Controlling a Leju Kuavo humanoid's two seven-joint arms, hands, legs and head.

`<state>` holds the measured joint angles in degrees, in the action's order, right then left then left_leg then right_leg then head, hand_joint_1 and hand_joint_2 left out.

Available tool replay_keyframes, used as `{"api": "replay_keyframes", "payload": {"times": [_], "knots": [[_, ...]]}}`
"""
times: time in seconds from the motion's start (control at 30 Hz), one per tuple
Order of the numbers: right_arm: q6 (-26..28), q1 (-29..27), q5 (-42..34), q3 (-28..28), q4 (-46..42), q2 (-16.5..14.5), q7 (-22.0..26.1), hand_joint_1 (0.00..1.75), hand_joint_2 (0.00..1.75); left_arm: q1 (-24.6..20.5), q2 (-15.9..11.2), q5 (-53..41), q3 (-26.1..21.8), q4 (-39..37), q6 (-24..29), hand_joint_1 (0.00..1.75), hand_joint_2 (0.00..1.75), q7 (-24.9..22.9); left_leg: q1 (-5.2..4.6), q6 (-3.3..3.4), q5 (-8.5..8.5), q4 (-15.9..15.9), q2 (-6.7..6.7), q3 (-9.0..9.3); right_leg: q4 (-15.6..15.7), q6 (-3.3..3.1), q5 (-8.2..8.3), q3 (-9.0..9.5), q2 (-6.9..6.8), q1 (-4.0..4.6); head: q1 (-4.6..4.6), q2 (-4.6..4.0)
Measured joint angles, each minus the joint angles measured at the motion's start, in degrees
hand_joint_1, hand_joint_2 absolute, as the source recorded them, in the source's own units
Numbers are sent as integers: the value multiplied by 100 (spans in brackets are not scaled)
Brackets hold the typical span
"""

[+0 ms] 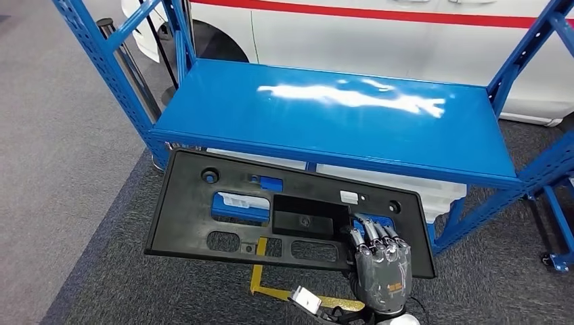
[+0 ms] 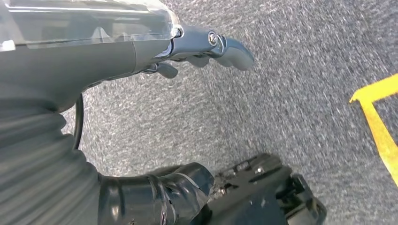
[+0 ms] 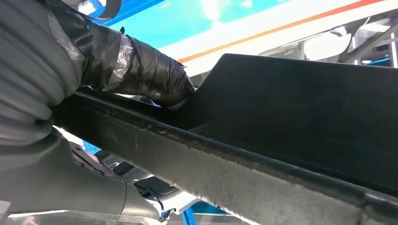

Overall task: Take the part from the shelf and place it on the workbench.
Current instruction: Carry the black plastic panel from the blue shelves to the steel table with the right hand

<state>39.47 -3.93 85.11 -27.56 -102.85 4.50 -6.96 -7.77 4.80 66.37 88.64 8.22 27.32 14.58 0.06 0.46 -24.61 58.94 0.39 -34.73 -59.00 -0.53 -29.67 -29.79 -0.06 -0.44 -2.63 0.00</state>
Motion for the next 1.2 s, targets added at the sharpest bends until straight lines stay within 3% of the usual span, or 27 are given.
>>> {"api": "replay_keyframes", "payload": {"times": [0.03,0.1,0.17,0.2,0.23,0.27,0.33,0.4,0.57,0.63,0.7,0.73,0.77,0.8,0.87,0.93,0.97,1.07,1.13,1.2], "knots": [[0,1,0,-1,0,-1,-1,175,175,3,0,1,1,0,0,0,175,0,5,-33,-96,81,-7,-50,13,-55,50,-48,-7,-14,3,0],[-1,1,0,-4,-1,-1,-1,175,175,5,-1,3,2,0,0,0,175,0,27,-93,-549,570,-16,-242,26,-132,158,-168,-22,-29,11,0],[-1,-3,0,-8,1,-1,-1,175,175,8,-1,3,2,0,0,0,175,0,42,-137,-986,1291,-15,-446,18,-151,259,-309,-29,-19,15,0],[0,-5,0,-9,1,0,-1,175,175,8,-1,3,2,0,-1,0,175,0,46,-146,-1040,1499,-15,-466,11,-150,303,-371,-30,-14,15,0],[0,-6,0,-10,2,0,1,175,175,9,-1,3,2,0,-1,0,175,0,47,-145,-983,1519,-15,-383,2,-145,349,-434,-32,-10,16,0],[0,-7,0,-11,2,0,3,175,175,8,-1,3,2,0,-1,0,175,0,48,-133,-838,1306,-15,-190,-9,-138,387,-486,-32,-7,16,0],[0,-7,0,-11,1,0,6,175,175,-2,-2,3,2,-1,0,0,175,0,36,-69,-591,468,-20,393,-29,-111,457,-564,-28,4,16,0],[0,-5,-1,-11,0,0,5,175,175,-15,-4,3,2,-2,0,0,175,1,11,-15,-551,-124,-25,766,-35,-71,515,-600,-28,12,14,0],[0,-4,-2,-27,-1,-1,10,175,175,-10,-3,3,4,-2,0,0,175,0,-10,108,-410,-285,-17,705,19,89,651,-637,-27,-3,11,0],[0,-5,-2,-31,0,0,10,175,175,-13,0,4,5,-2,0,0,175,0,21,179,-267,-349,7,617,-269,140,332,-785,-14,-8,6,0],[0,-12,-3,-32,1,2,10,175,175,-16,0,5,6,-2,0,0,175,0,21,217,-160,-341,21,467,-1002,170,-218,-1034,-10,-29,3,0],[0,-16,-4,-33,2,4,10,175,175,-13,1,5,6,-2,0,0,175,-1,18,219,-117,-320,24,385,-1340,182,-365,-1112,-10,-33,5,0],[0,-21,-5,-33,2,7,10,175,175,-10,1,5,6,-2,0,0,175,-1,15,213,-75,-294,25,302,-1544,191,-393,-1115,-10,-36,5,0],[0,-23,-5,-33,2,9,10,175,175,-8,0,6,6,-2,0,0,175,-2,15,202,-40,-263,25,222,-1541,195,-307,-1013,-10,-38,5,0],[0,-20,-7,-33,1,12,10,175,175,-8,0,8,6,-2,-1,0,175,-1,17,170,10,-178,23,88,-905,177,-67,-485,-11,-43,5,0],[1,-15,-8,-34,0,14,10,175,175,-10,1,10,6,-2,0,0,175,2,4,119,43,-89,19,-4,-196,123,-43,0,-6,-19,10,0],[1,-13,-9,-34,0,16,10,175,175,-12,0,11,6,-2,1,0,175,4,-1,89,62,-61,18,-28,-30,90,-82,95,-2,-5,11,0],[2,-15,-10,-34,0,25,2,175,175,-6,-1,14,6,-2,2,0,175,14,4,-20,84,-23,8,-72,32,-37,-18,41,-3,-5,10,0],[2,-15,-11,-37,0,25,-1,175,175,4,-1,15,6,-2,2,0,175,17,24,-87,-242,296,-6,-200,56,-134,79,-47,-17,-23,13,0],[2,-18,-11,-39,1,25,-3,175,175,8,-1,16,5,-2,2,0,175,17,41,-140,-766,995,-9,-419,42,-173,165,-163,-24,-16,15,0]]}}
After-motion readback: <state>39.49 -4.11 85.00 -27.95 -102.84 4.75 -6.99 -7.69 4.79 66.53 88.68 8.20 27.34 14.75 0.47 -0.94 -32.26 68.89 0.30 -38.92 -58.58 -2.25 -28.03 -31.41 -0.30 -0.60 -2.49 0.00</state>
